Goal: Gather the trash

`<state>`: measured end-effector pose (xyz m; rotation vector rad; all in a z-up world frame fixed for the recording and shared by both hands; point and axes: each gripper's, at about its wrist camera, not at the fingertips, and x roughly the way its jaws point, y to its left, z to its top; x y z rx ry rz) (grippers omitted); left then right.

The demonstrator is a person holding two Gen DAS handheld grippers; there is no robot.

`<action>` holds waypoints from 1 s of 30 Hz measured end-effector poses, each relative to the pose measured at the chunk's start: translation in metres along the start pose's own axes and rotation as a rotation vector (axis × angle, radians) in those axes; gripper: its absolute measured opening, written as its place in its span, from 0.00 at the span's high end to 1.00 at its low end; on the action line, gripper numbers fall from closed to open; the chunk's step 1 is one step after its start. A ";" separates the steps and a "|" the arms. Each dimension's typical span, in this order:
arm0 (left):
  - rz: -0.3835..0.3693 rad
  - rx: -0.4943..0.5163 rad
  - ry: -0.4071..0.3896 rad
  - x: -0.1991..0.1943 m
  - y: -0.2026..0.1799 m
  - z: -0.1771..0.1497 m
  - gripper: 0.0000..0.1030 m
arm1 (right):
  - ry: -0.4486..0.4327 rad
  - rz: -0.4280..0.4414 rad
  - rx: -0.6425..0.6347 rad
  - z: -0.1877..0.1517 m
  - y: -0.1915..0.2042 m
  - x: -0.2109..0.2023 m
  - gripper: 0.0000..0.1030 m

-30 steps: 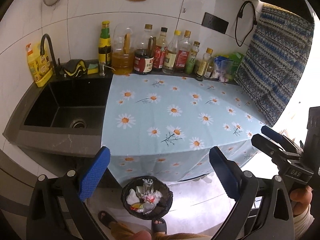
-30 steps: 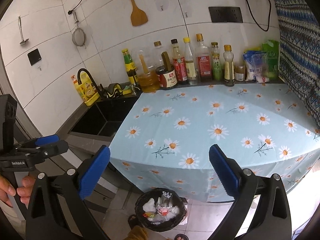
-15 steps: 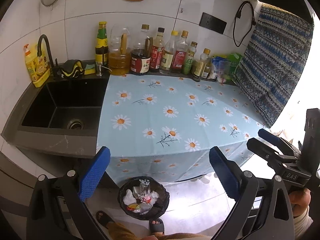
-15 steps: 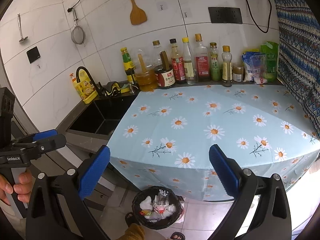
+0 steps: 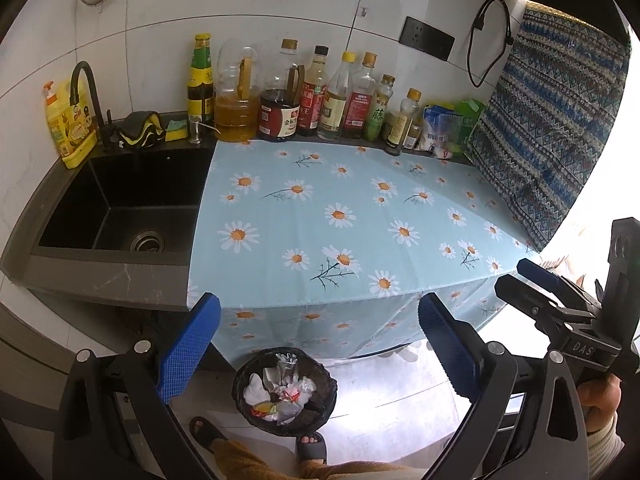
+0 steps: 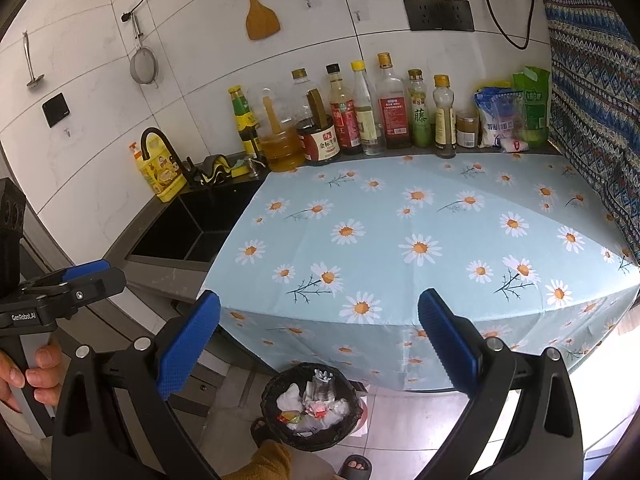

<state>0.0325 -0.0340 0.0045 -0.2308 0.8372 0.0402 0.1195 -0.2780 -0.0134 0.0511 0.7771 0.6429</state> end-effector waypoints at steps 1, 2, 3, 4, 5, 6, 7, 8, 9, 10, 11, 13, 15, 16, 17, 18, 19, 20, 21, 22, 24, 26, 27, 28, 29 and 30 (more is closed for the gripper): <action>-0.001 -0.001 -0.001 0.000 -0.001 0.000 0.07 | 0.000 -0.002 -0.001 0.000 0.000 0.000 0.05; -0.001 -0.001 -0.001 0.000 -0.001 0.000 0.07 | 0.003 -0.002 0.003 -0.001 0.000 0.001 0.05; -0.002 -0.001 0.000 0.000 -0.001 -0.001 0.07 | 0.005 0.001 0.006 -0.001 -0.001 0.001 0.05; -0.001 -0.001 0.000 0.000 -0.001 -0.001 0.07 | 0.009 0.002 0.009 -0.002 0.000 0.001 0.05; -0.001 -0.002 0.000 0.000 0.000 -0.001 0.07 | 0.010 0.002 0.009 -0.003 -0.001 0.001 0.05; -0.002 -0.003 0.002 0.000 0.000 -0.001 0.07 | 0.010 0.000 0.006 -0.004 0.000 0.001 0.05; -0.001 -0.002 0.002 0.000 0.000 -0.001 0.07 | 0.010 -0.001 0.004 -0.005 0.001 0.001 0.05; -0.002 -0.004 0.004 0.000 0.000 -0.001 0.07 | 0.012 0.000 0.008 -0.005 0.001 0.001 0.05; -0.003 -0.002 0.006 0.000 0.000 -0.002 0.07 | 0.013 0.001 0.009 -0.005 0.001 0.001 0.05; 0.000 0.000 0.006 0.000 0.000 -0.002 0.07 | 0.014 0.002 0.009 -0.006 0.001 0.002 0.05; 0.005 0.000 0.008 0.000 0.000 -0.004 0.07 | 0.016 0.002 0.011 -0.006 0.001 0.002 0.05; 0.001 -0.005 0.009 0.000 0.001 -0.005 0.07 | 0.016 0.005 0.016 -0.006 0.001 0.001 0.05; 0.004 -0.009 0.010 0.000 0.002 -0.007 0.07 | 0.015 0.000 0.013 -0.006 0.002 0.001 0.05; 0.002 -0.010 0.009 0.000 0.002 -0.008 0.07 | 0.016 0.004 0.014 -0.006 0.002 0.001 0.05; 0.003 -0.011 0.009 -0.001 0.003 -0.008 0.07 | 0.017 0.002 0.016 -0.006 0.002 0.001 0.05; 0.004 -0.011 0.009 0.000 0.003 -0.008 0.07 | 0.018 0.001 0.017 -0.006 0.002 0.001 0.05; 0.003 -0.011 0.010 -0.001 0.003 -0.009 0.07 | 0.020 0.002 0.017 -0.007 0.002 0.001 0.05; 0.003 -0.011 0.010 -0.001 0.003 -0.009 0.07 | 0.021 0.001 0.017 -0.007 0.002 0.001 0.05; 0.002 -0.011 0.011 -0.001 0.003 -0.009 0.07 | 0.022 0.000 0.017 -0.007 0.002 0.001 0.05; 0.001 -0.011 0.011 -0.001 0.002 -0.009 0.07 | 0.022 0.002 0.017 -0.007 0.002 0.001 0.05; 0.001 -0.009 0.009 -0.002 0.002 -0.010 0.07 | 0.021 0.001 0.016 -0.007 0.002 0.002 0.05; 0.001 -0.011 0.010 -0.002 0.002 -0.010 0.07 | 0.021 0.003 0.020 -0.007 0.002 0.001 0.05; 0.000 -0.013 0.010 -0.002 0.002 -0.009 0.07 | 0.021 0.003 0.019 -0.007 0.002 0.001 0.05; 0.000 -0.012 0.009 -0.003 0.002 -0.009 0.07 | 0.022 0.002 0.016 -0.007 0.002 0.002 0.05; 0.001 -0.011 0.010 -0.003 0.002 -0.009 0.07 | 0.022 0.002 0.016 -0.007 0.002 0.002 0.05; 0.002 -0.011 0.010 -0.003 0.001 -0.009 0.07 | 0.022 0.002 0.018 -0.007 0.002 0.002 0.05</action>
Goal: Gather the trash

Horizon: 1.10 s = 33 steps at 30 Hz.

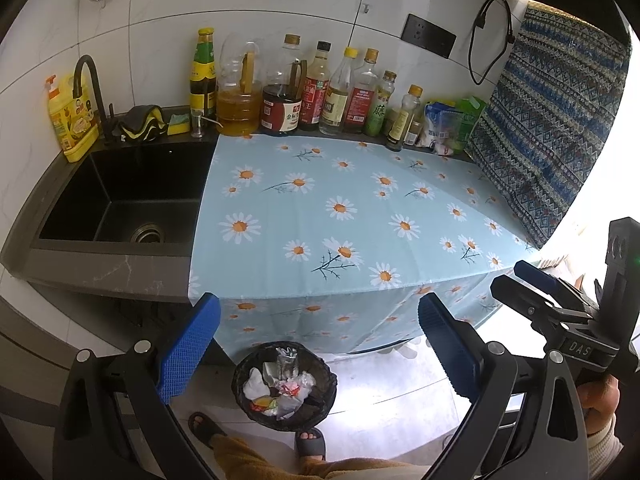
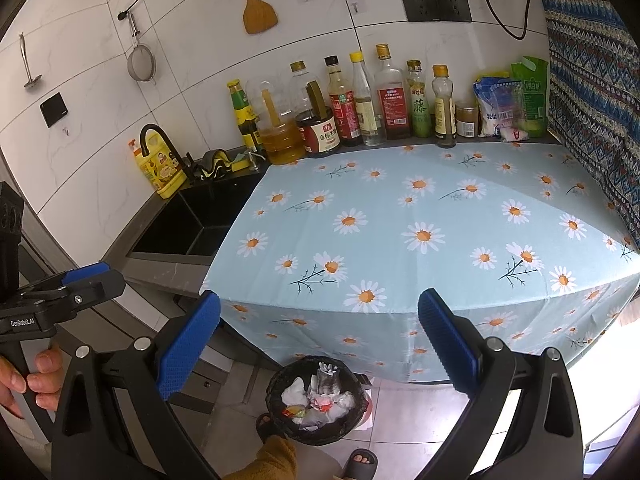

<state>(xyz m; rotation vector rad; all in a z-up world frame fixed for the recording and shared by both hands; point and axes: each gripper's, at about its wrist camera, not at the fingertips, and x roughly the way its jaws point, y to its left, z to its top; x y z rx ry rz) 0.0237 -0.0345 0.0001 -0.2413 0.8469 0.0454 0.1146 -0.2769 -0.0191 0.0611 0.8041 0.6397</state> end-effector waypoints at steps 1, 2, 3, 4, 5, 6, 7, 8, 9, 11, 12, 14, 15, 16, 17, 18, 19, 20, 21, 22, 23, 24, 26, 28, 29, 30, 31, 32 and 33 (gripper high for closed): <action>0.001 0.001 0.000 0.000 0.000 0.000 0.07 | 0.001 0.000 0.001 0.000 0.000 0.000 0.05; 0.001 0.000 0.001 0.000 0.001 0.001 0.07 | 0.001 0.000 -0.002 0.000 0.000 0.000 0.05; 0.000 0.000 0.001 0.000 0.001 0.001 0.07 | -0.001 0.000 -0.001 0.000 0.000 0.000 0.05; -0.002 0.000 0.001 0.000 0.001 0.001 0.07 | -0.001 -0.001 -0.001 0.000 0.000 0.000 0.05; -0.002 0.001 0.002 0.000 0.001 0.001 0.07 | 0.001 0.000 0.001 0.000 0.000 0.000 0.05; -0.002 0.002 0.002 0.000 0.002 0.001 0.07 | 0.001 0.002 0.001 0.000 0.000 0.000 0.05; -0.002 0.003 0.003 0.000 0.002 0.001 0.07 | 0.001 0.001 0.001 0.000 0.001 0.000 0.05; -0.001 0.003 0.003 0.001 0.002 0.002 0.07 | 0.002 -0.002 -0.001 0.000 0.000 0.000 0.05; -0.002 0.003 0.002 0.001 0.002 0.002 0.07 | 0.002 -0.001 -0.001 -0.001 0.000 0.000 0.05; -0.001 0.004 0.003 0.001 0.002 0.002 0.07 | 0.003 -0.001 0.002 -0.001 -0.001 0.001 0.05; -0.001 0.003 0.003 0.001 0.001 0.002 0.07 | 0.003 0.000 0.001 -0.001 -0.001 0.001 0.05; -0.002 0.003 0.004 0.001 0.001 0.002 0.07 | 0.003 0.000 0.000 -0.001 -0.001 0.001 0.05; -0.001 0.003 0.005 0.001 0.001 0.002 0.07 | 0.004 0.000 0.000 -0.001 -0.001 0.001 0.05; -0.001 0.004 0.005 0.001 0.001 0.002 0.07 | 0.003 0.000 0.001 -0.001 -0.001 0.001 0.05; -0.001 0.003 0.005 0.001 0.001 0.003 0.07 | 0.004 -0.001 0.002 -0.002 -0.001 0.001 0.05; -0.002 0.003 0.006 0.001 0.001 0.003 0.07 | 0.004 0.001 0.001 -0.001 -0.001 0.001 0.05; -0.002 0.005 0.005 0.001 0.001 0.003 0.07 | 0.003 0.001 -0.001 -0.001 -0.001 0.001 0.05; 0.000 0.007 0.005 0.001 0.001 0.003 0.07 | 0.004 -0.002 0.000 -0.001 -0.001 0.001 0.05; 0.001 0.008 0.004 0.001 0.000 0.002 0.07 | 0.005 0.001 0.001 -0.001 -0.001 0.001 0.05; 0.000 0.009 0.003 0.001 0.000 0.002 0.07 | 0.005 0.003 0.001 -0.001 -0.001 0.001 0.05; 0.001 0.010 0.004 0.001 0.000 0.002 0.07 | 0.005 0.001 0.001 -0.001 -0.001 0.002 0.05; 0.002 0.012 0.004 0.001 -0.001 0.002 0.07 | 0.004 0.001 0.000 -0.001 -0.002 0.002 0.05; -0.005 0.012 0.006 0.001 -0.001 0.002 0.07 | 0.004 0.002 0.001 -0.001 -0.002 0.002 0.05; -0.003 0.011 0.007 0.001 -0.001 0.002 0.07 | 0.005 0.000 -0.002 -0.001 -0.002 0.002 0.05; -0.002 0.012 0.005 0.001 -0.002 0.002 0.07 | 0.005 0.001 -0.001 -0.001 -0.001 0.002 0.05; -0.003 0.011 0.003 0.000 -0.002 0.001 0.07 | 0.006 -0.001 -0.001 -0.001 -0.001 0.002 0.05; -0.006 0.012 0.001 0.000 -0.002 0.001 0.07 | 0.006 0.000 0.000 -0.002 -0.001 0.002 0.05; -0.005 0.016 0.000 0.000 -0.002 0.001 0.07 | 0.007 0.000 0.001 -0.002 -0.001 0.002 0.05; -0.004 0.017 0.000 -0.001 -0.003 0.000 0.07 | 0.007 0.001 0.000 -0.001 0.000 0.003 0.05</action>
